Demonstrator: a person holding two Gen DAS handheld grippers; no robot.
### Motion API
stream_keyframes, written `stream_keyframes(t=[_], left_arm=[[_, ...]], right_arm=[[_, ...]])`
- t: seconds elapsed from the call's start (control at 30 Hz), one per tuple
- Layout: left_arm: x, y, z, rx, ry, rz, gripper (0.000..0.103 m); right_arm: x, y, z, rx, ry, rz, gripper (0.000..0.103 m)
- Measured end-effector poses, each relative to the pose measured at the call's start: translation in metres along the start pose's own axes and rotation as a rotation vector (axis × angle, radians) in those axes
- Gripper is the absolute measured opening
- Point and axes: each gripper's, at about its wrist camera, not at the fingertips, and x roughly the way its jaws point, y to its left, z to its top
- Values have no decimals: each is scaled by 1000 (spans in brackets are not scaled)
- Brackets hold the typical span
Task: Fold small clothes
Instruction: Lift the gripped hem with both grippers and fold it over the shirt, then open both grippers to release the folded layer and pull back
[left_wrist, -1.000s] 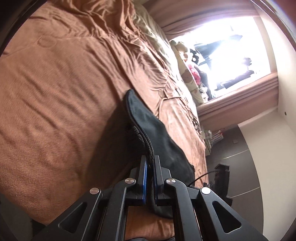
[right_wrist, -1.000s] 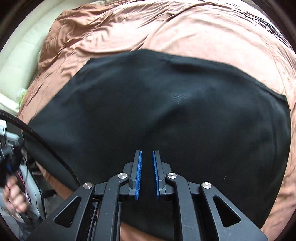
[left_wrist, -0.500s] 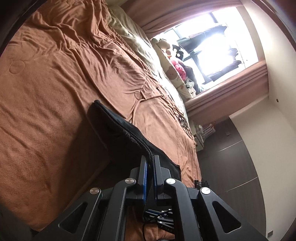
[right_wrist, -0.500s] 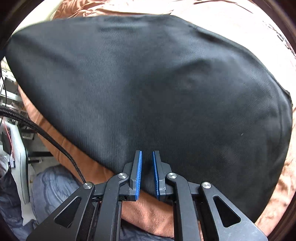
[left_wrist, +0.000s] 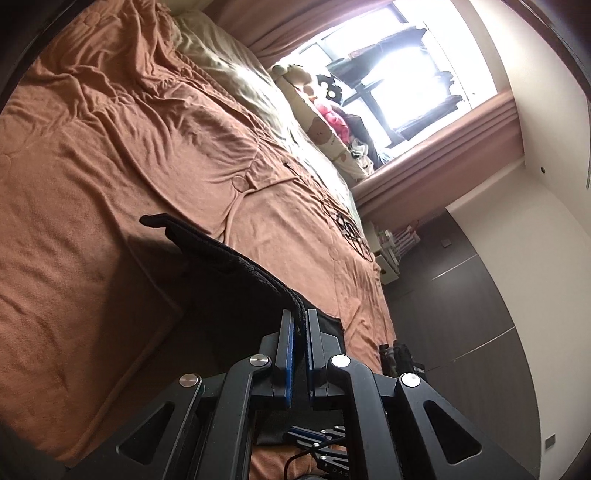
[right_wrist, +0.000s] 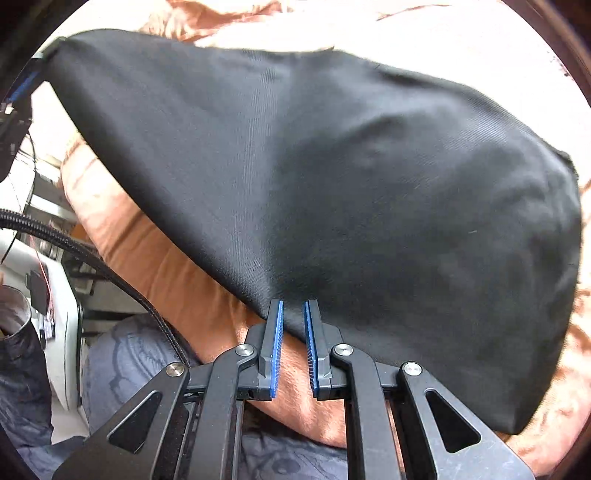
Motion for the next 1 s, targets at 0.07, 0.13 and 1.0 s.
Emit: stream_keyframes(t=[0.07, 0.13, 1.0], left_arm=[[5, -11, -2, 20, 13, -9, 5], [12, -23, -3, 42, 28, -19, 5], [144, -155, -102, 320, 378, -119, 5]], right_arm=[[-11, -5, -7, 19, -40, -3, 9], [-25, -15, -16, 35, -80, -14, 9], [-132, -103, -147, 245, -382, -24, 64]])
